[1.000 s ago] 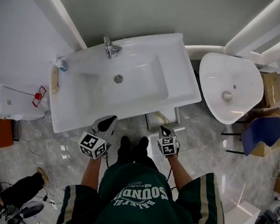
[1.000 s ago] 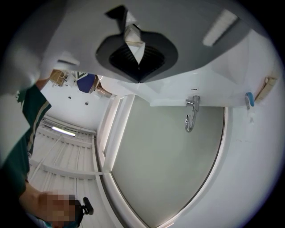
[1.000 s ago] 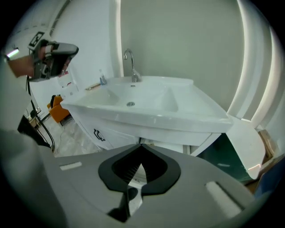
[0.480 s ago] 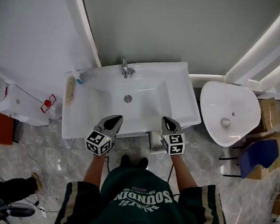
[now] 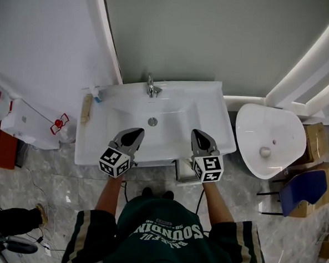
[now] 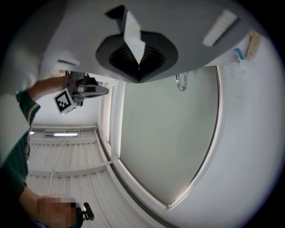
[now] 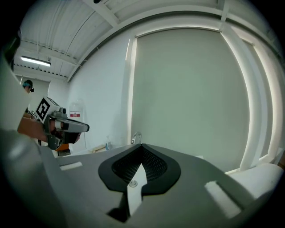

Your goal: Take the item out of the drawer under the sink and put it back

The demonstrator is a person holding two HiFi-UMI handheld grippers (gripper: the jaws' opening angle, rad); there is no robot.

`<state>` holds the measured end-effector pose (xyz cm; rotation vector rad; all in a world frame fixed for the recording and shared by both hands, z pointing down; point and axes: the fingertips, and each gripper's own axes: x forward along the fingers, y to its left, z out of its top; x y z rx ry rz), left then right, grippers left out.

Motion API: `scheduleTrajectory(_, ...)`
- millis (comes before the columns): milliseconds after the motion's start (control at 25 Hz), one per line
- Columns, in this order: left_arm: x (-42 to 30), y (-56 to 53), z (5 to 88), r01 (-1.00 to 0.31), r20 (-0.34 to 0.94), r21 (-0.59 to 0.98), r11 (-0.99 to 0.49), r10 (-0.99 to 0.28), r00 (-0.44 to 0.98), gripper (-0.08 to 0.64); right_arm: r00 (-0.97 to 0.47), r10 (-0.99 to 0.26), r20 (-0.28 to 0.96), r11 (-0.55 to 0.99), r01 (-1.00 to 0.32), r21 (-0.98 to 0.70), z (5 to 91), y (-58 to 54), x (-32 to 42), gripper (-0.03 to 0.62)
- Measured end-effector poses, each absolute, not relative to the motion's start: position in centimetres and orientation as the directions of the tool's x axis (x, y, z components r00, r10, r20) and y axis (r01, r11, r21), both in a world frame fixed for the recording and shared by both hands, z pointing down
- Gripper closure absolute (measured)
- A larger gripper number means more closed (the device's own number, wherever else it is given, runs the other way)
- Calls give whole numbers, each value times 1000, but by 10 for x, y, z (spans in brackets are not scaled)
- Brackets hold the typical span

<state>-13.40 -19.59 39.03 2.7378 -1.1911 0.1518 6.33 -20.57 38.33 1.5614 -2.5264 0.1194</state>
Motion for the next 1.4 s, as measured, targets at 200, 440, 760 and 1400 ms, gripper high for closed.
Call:
scheduleTrajectory(200,-125,-199,387,-728,147,96,-678,-714,684,509,-427,-893,139,434,-900,24,370,-207,69,591)
scheduleTrajectory(440,-119,-198,389,-722,143,103,-684,-708,692,509,-413,-901,135,420,-907,22,368,-206,75,591)
scheduleTrajectory(760,-113,-189,394,-719,148,114,-686,-704,695,509,-405,-904,138,411,-912,16,373,-196,80,591)
scheduleTrajectory(1400,-108,-182,400,-713,154,127,-690,-696,701,509,-412,-900,144,418,-908,13,377,-188,78,591)
